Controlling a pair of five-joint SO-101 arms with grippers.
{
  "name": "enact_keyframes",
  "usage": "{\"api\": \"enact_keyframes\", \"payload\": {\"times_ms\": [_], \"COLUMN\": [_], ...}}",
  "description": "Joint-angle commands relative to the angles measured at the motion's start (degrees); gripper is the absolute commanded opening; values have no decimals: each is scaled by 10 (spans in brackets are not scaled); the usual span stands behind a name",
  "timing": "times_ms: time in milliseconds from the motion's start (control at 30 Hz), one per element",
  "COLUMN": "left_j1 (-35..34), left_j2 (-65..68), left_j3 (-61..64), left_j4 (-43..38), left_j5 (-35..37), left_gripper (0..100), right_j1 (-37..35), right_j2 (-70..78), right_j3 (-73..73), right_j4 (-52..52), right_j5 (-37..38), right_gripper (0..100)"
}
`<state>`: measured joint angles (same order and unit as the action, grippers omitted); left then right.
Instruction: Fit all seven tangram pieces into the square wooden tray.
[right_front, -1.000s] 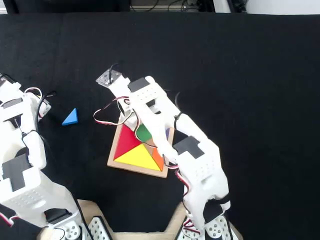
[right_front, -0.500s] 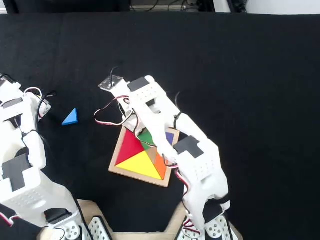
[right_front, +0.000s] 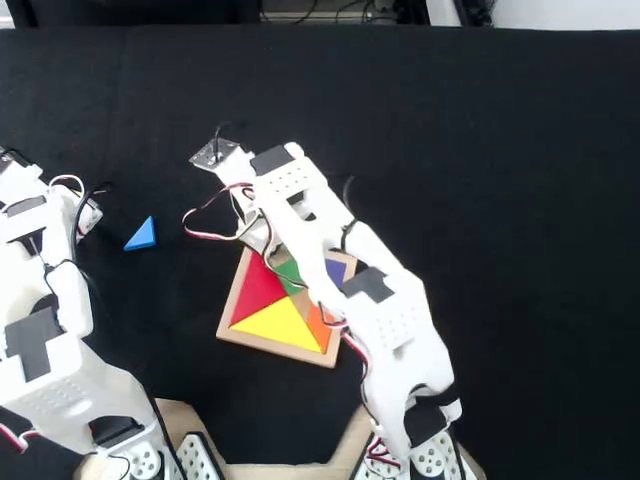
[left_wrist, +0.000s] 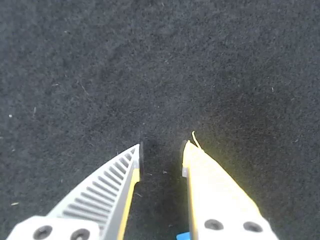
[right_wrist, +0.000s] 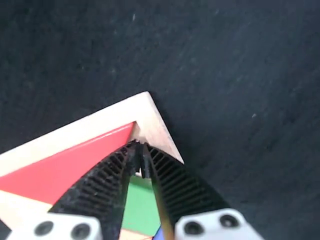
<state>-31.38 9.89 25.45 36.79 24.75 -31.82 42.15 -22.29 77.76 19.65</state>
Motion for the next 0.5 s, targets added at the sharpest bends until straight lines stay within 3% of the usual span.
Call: {"api": "enact_keyframes", "payload": {"times_ms": [0, 467], "left_j1": [-1, -2], "left_j2": [-4, -4], "left_j3": [-21, -21], "left_j4": [-8, -8], "left_j5": [5, 5], "left_gripper": [149, 148], "right_j1": [5, -81], "right_j2": [30, 67], "right_j3": [-67, -171], "right_j4": [2, 114], "right_j5": [11, 90], "right_gripper": [11, 11]}}
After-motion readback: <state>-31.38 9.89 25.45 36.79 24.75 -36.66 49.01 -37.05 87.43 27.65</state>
